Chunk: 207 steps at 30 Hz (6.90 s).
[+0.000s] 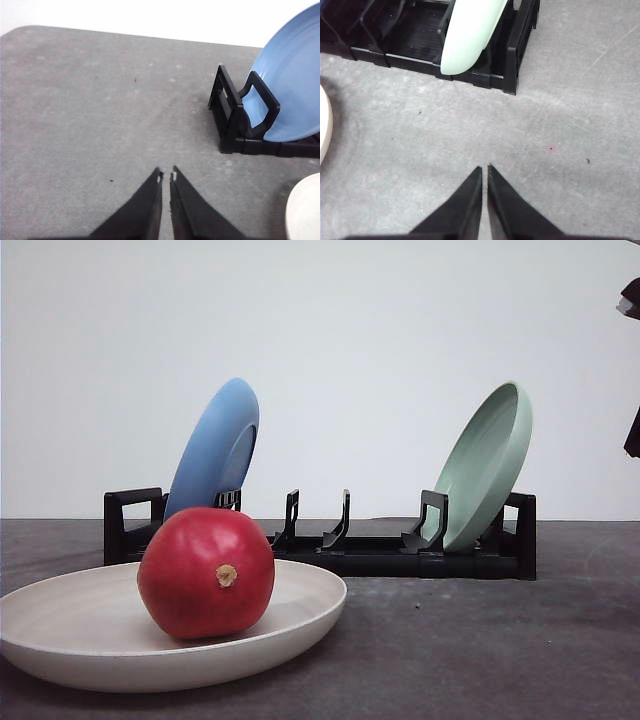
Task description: Place pomegranate in white plate
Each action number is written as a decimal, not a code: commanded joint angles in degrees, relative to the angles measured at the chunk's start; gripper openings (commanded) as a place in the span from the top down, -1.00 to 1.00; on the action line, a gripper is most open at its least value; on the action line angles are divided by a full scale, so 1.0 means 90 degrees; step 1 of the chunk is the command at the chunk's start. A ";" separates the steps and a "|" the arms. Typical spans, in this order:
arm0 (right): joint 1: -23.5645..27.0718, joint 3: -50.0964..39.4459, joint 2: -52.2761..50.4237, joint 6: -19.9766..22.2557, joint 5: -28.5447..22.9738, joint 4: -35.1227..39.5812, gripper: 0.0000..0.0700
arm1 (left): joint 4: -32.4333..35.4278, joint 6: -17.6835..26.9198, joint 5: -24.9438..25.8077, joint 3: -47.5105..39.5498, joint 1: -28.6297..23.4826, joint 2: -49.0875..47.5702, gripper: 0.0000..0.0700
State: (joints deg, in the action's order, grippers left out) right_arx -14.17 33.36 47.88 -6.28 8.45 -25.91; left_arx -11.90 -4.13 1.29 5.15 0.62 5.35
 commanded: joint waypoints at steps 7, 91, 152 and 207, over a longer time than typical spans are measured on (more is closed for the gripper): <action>-0.0010 0.0019 0.0034 0.0034 0.0013 0.0063 0.97 | 0.0168 0.0258 -0.0028 -0.0496 -0.0032 -0.0579 0.98; 0.1668 -0.3640 -0.5297 0.0410 -0.0632 0.1923 0.97 | 0.0133 0.0259 -0.0028 -0.0496 -0.0026 -0.0567 0.98; 0.1668 -0.3640 -0.5297 0.0410 -0.0632 0.1923 0.97 | 0.0133 0.0259 -0.0028 -0.0496 -0.0026 -0.0567 0.98; 0.1668 -0.3640 -0.5297 0.0410 -0.0631 0.1923 0.97 | 0.0133 0.0260 -0.0028 -0.0496 -0.0026 -0.0567 0.98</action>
State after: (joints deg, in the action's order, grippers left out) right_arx 0.80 0.82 0.14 -1.96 2.81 -9.15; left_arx -10.50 -2.37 1.08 1.26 0.40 0.32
